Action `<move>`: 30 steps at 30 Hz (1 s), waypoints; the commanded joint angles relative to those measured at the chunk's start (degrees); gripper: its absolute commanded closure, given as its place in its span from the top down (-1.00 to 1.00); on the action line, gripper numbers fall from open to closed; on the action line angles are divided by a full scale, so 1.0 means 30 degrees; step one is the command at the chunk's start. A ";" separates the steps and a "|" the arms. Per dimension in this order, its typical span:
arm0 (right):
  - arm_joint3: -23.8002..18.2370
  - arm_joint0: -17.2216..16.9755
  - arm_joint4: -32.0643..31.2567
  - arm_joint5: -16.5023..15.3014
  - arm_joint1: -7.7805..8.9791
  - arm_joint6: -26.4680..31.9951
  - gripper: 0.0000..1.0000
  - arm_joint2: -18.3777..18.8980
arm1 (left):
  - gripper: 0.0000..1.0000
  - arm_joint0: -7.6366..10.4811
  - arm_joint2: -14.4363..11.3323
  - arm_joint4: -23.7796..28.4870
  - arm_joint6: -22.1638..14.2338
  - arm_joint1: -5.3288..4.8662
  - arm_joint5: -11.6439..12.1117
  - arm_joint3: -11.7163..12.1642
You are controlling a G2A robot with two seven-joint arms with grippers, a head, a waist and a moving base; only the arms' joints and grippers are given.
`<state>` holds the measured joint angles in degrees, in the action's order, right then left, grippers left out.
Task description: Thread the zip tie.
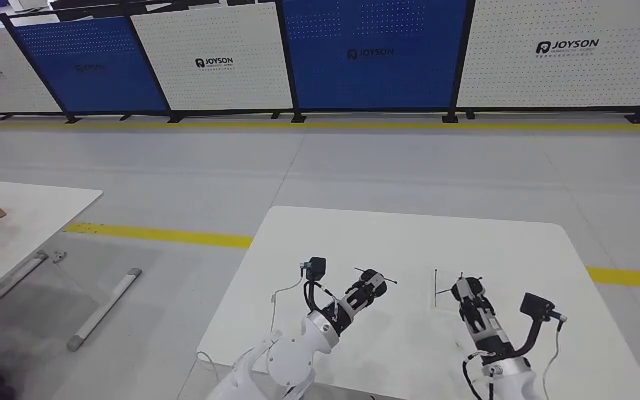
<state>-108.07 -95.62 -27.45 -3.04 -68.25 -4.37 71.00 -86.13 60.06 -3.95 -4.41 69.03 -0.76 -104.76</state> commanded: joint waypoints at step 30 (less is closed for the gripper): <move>-0.0092 0.0293 -0.0877 0.1041 -0.0192 -0.0744 -1.00 -0.0963 | -1.00 0.0945 -0.0505 -0.1809 0.1089 0.0177 -0.0085 0.1237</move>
<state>-108.34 -94.74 -30.08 0.08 -68.82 -6.60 68.11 -83.29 58.55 -9.37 -1.14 69.56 -1.01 -101.05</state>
